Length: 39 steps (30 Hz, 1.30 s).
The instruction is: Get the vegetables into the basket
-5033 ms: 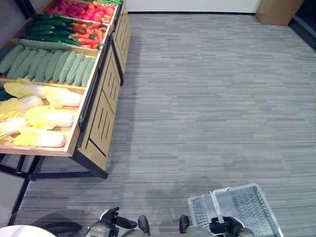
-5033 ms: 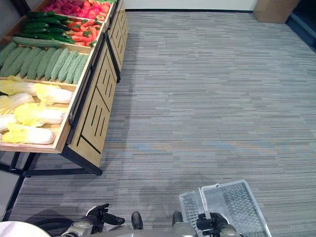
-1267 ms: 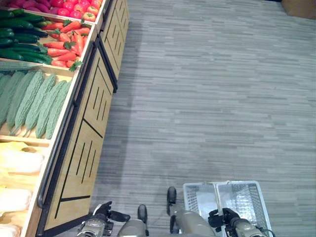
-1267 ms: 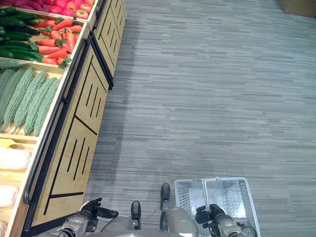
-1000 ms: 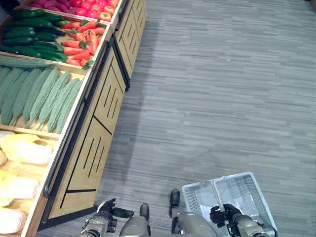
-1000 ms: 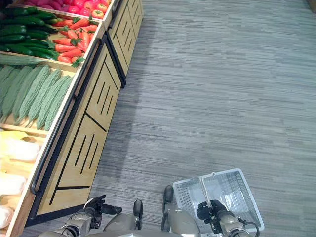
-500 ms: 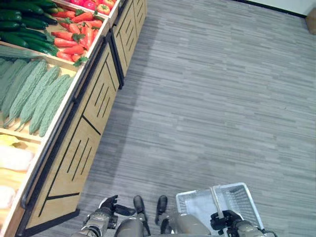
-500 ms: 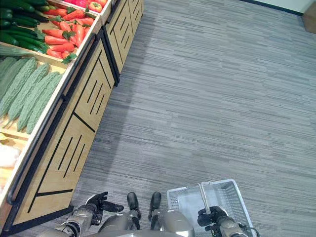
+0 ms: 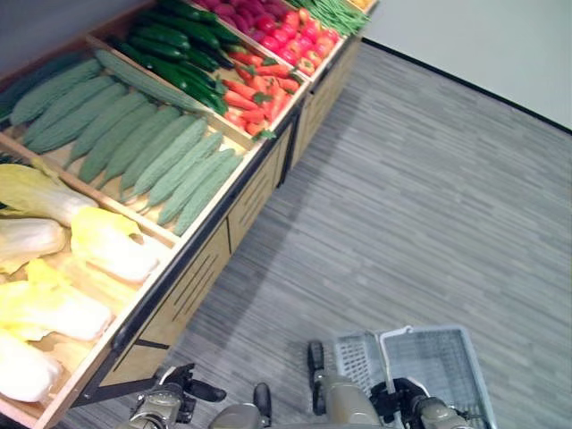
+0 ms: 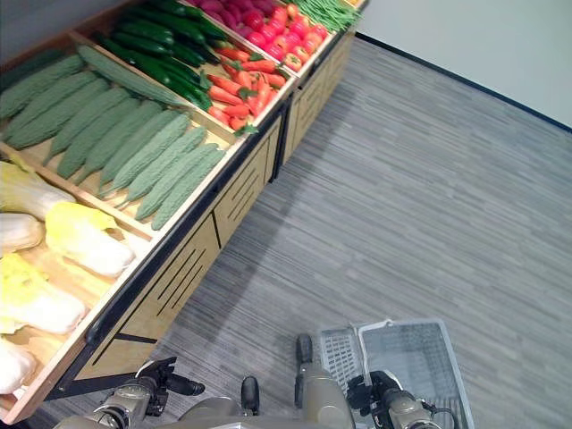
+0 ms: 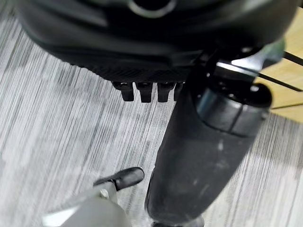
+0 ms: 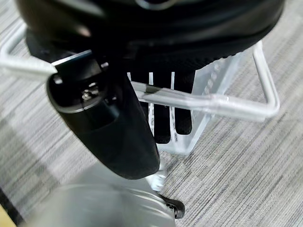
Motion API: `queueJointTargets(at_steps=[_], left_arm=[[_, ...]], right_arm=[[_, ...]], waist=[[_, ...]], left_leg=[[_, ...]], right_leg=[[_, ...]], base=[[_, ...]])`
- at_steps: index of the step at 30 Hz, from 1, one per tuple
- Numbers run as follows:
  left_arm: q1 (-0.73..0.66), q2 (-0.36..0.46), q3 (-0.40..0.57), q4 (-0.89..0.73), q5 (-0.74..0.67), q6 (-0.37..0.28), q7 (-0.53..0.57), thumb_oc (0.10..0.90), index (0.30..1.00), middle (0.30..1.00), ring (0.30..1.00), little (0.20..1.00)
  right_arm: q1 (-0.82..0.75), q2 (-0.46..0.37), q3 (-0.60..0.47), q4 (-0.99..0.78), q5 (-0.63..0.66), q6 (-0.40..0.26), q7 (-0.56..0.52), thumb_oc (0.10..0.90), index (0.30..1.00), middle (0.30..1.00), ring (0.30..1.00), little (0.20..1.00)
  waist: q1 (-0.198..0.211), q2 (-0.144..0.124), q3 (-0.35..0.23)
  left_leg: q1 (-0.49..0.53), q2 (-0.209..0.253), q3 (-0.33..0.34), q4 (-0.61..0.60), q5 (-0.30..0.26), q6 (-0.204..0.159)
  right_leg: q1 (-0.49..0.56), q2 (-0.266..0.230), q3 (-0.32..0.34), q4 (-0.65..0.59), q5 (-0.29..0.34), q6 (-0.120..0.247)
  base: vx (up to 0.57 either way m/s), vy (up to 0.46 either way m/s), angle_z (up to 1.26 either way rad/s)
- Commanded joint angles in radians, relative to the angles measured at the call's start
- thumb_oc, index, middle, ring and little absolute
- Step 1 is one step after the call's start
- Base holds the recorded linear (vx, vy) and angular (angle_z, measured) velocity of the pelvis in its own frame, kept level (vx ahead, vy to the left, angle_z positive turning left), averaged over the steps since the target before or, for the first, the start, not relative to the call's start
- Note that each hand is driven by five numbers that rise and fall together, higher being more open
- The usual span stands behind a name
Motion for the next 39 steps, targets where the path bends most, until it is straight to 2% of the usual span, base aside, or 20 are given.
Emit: queueJointTargets(at_steps=[1,2,4,6,11,14,17,18,19,20,21,23,24,26,29,32,34,35,36,39], left_arm=[[-0.010,0.011,0.019,0.005,0.002,-0.017,0.007,0.900,1.000,1.000,1.000,1.000],[-0.010,0.011,0.019,0.005,0.002,-0.017,0.007,0.900,1.000,1.000,1.000,1.000],[-0.009,0.004,0.018,0.016,0.000,-0.013,0.005,0.900,1.000,1.000,1.000,1.000],[-0.007,-0.009,0.013,0.018,-0.011,-0.013,0.006,0.900,1.000,1.000,1.000,1.000],[-0.018,-0.024,0.008,0.016,-0.031,-0.012,0.008,0.900,1.000,1.000,1.000,1.000],[-0.040,-0.033,0.005,0.005,-0.075,-0.014,0.014,0.900,1.000,1.000,1.000,1.000],[-0.050,-0.038,0.002,-0.003,-0.101,-0.015,0.018,0.900,1.000,1.000,1.000,1.000],[-0.052,-0.043,0.002,-0.010,-0.107,-0.019,0.018,0.900,1.000,1.000,1.000,1.000],[-0.053,-0.048,-0.006,-0.012,-0.097,-0.019,0.014,0.900,1.000,1.000,1.000,1.000],[-0.055,-0.058,-0.018,-0.030,-0.076,-0.012,0.006,0.900,1.000,1.000,1.000,1.000],[-0.056,-0.062,-0.025,-0.036,-0.070,-0.010,0.002,0.900,1.000,1.000,1.000,1.000],[-0.056,-0.066,-0.025,-0.042,-0.064,-0.007,-0.006,0.900,1.000,1.000,1.000,1.000],[-0.055,-0.072,-0.027,-0.041,-0.059,-0.007,-0.009,0.900,1.000,1.000,1.000,1.000],[-0.050,-0.071,-0.021,-0.042,-0.064,-0.010,-0.013,0.900,1.000,1.000,1.000,1.000],[-0.043,-0.071,-0.016,-0.047,-0.079,-0.013,-0.024,0.900,1.000,1.000,1.000,1.000],[-0.026,-0.066,-0.021,-0.153,-0.122,-0.041,-0.016,0.900,1.000,1.000,1.000,1.000],[-0.013,-0.053,-0.031,-0.258,-0.144,-0.049,-0.009,0.900,1.000,1.000,1.000,1.000],[0.028,-0.025,-0.028,-0.456,-0.191,-0.073,0.001,0.900,1.000,1.000,1.000,1.000],[0.056,-0.004,-0.022,-0.580,-0.217,-0.088,-0.006,0.900,1.000,1.000,1.000,1.000],[0.139,0.045,0.020,-0.844,-0.272,-0.115,-0.030,0.900,1.000,1.000,1.000,1.000]], right_arm=[[0.001,-0.036,0.003,0.001,0.009,-0.010,0.017,0.400,0.300,0.300,0.300,0.300],[0.001,-0.036,0.003,0.001,0.009,-0.010,0.017,0.400,0.300,0.300,0.300,0.300],[0.007,-0.038,0.004,0.014,0.003,-0.008,0.018,0.400,0.300,0.300,0.300,0.300],[0.010,-0.044,0.005,0.024,-0.003,-0.008,0.016,0.400,0.300,0.300,0.300,0.300],[0.006,-0.051,0.006,0.026,0.009,-0.012,0.006,0.400,0.300,0.300,0.300,0.300],[0.000,-0.057,0.013,0.018,0.016,-0.018,-0.001,0.400,0.300,0.300,0.300,0.300],[0.006,-0.060,-0.001,0.010,0.044,-0.021,0.000,0.400,0.300,0.300,0.300,0.300],[0.010,-0.060,-0.011,0.003,0.058,-0.022,0.001,0.400,0.300,0.300,0.300,0.300],[0.013,-0.065,-0.019,-0.002,0.063,-0.025,0.002,0.400,0.300,0.300,0.300,0.300],[0.020,-0.078,-0.042,-0.007,0.064,-0.025,0.004,0.400,0.300,0.300,0.300,0.300],[0.026,-0.080,-0.051,-0.009,0.065,-0.027,0.004,0.400,0.300,0.300,0.300,0.300],[0.031,-0.080,-0.064,0.002,0.063,-0.022,0.002,0.400,0.300,0.300,0.300,0.300],[0.038,-0.078,-0.070,0.008,0.062,-0.021,0.002,0.400,0.300,0.300,0.300,0.300],[0.033,-0.076,-0.070,0.013,0.058,-0.017,-0.002,0.400,0.300,0.300,0.300,0.300],[0.038,-0.067,-0.073,0.018,0.056,-0.016,-0.002,0.400,0.300,0.300,0.300,0.300],[0.039,-0.052,-0.066,0.011,0.030,-0.021,-0.005,0.400,0.300,0.300,0.300,0.300],[0.045,-0.046,-0.058,-0.007,0.016,-0.024,-0.012,0.400,0.300,0.300,0.300,0.300],[0.053,-0.044,-0.069,-0.036,0.014,-0.028,-0.016,0.400,0.300,0.300,0.300,0.300],[0.056,-0.045,-0.072,-0.053,0.004,-0.029,-0.018,0.400,0.300,0.300,0.300,0.300],[0.068,-0.045,-0.091,-0.084,-0.018,-0.035,-0.015,0.400,0.300,0.300,0.300,0.300]], waist=[[-0.006,0.012,0.042],[-0.007,0.012,0.042],[-0.008,0.012,0.029],[-0.011,0.016,0.013],[-0.021,0.013,0.012],[-0.025,0.007,0.022],[-0.039,0.012,0.025],[-0.046,0.015,0.028],[-0.058,0.022,0.033],[-0.096,0.036,0.036],[-0.118,0.047,0.040],[-0.137,0.064,0.028],[-0.141,0.073,0.020],[-0.136,0.078,0.009],[-0.130,0.074,0.007],[-0.104,0.070,0.004],[-0.090,0.071,0.002],[-0.077,0.074,0.002],[-0.069,0.074,0.000],[-0.049,0.072,-0.010]], left_leg=[[-0.032,0.050,0.040,0.026,-0.048,-0.076],[-0.032,0.050,0.039,0.026,-0.048,-0.076],[-0.015,0.066,-0.025,0.014,-0.043,-0.090],[-0.020,0.090,-0.084,0.015,-0.030,-0.109],[-0.053,0.113,-0.134,0.047,-0.023,-0.133],[-0.094,0.138,-0.185,0.041,0.018,-0.161],[-0.110,0.144,-0.183,0.009,0.050,-0.166],[-0.115,0.145,-0.165,-0.006,0.059,-0.165],[-0.118,0.151,-0.093,-0.015,0.064,-0.161],[-0.114,0.168,0.149,-0.021,0.057,-0.162],[-0.100,0.182,0.264,-0.025,0.057,-0.173],[-0.091,0.187,0.358,-0.027,0.046,-0.178],[-0.095,0.187,0.365,-0.027,0.055,-0.180],[-0.096,0.171,0.326,-0.027,0.037,-0.167],[-0.083,0.163,0.332,-0.027,0.028,-0.158],[-0.072,0.142,0.344,-0.008,0.001,-0.138],[-0.068,0.131,0.335,-0.015,-0.001,-0.131],[-0.058,0.121,0.328,-0.019,-0.007,-0.124],[-0.055,0.117,0.323,-0.020,-0.008,-0.122],[-0.041,0.112,0.308,-0.021,-0.012,-0.121]], right_leg=[[0.077,-0.001,0.072,-0.010,0.053,0.032],[0.077,-0.002,0.071,-0.009,0.052,0.032],[0.111,0.015,0.077,0.016,-0.008,0.001],[0.131,0.027,0.040,0.023,-0.044,-0.029],[0.147,0.033,-0.015,0.018,-0.073,-0.056],[0.148,0.032,-0.111,0.031,-0.110,-0.082],[0.147,0.025,-0.153,0.035,-0.122,-0.090],[0.149,0.017,-0.175,0.034,-0.124,-0.089],[0.163,0.004,-0.201,0.033,-0.129,-0.087],[0.179,-0.026,-0.258,0.039,-0.133,-0.075],[0.195,-0.040,-0.286,0.037,-0.139,-0.063],[0.202,-0.054,-0.333,0.028,-0.134,-0.055],[0.212,-0.062,-0.356,0.024,-0.137,-0.053],[0.212,-0.070,-0.359,0.034,-0.137,-0.047],[0.223,-0.084,-0.353,0.038,-0.129,-0.040],[0.251,-0.109,-0.343,0.009,-0.102,-0.021],[0.262,-0.117,-0.351,-0.002,-0.090,-0.011],[0.271,-0.123,-0.351,-0.006,-0.079,-0.002],[0.277,-0.126,-0.353,-0.009,-0.073,0.003],[0.296,-0.132,-0.365,-0.015,-0.065,0.014]], base=[[0.07,-0.163,0.49],[0.14,-0.271,0.68],[0.18,-0.359,0.89],[0.17,-0.406,0.94],[0.08,-0.305,0.77],[0.05,-0.307,0.71],[0.00,-0.120,1.02],[-0.01,-0.061,0.96],[-0.03,0.068,0.77],[-0.03,0.137,1.36],[-0.05,0.193,1.71],[-0.05,0.179,1.45],[-0.02,0.198,0.81],[0.01,0.229,0.61],[0.03,0.208,-0.20],[0.03,0.248,0.13],[0.00,0.189,-0.03],[-0.01,0.177,0.00],[-0.01,0.151,0.07],[-0.01,0.058,0.13]])
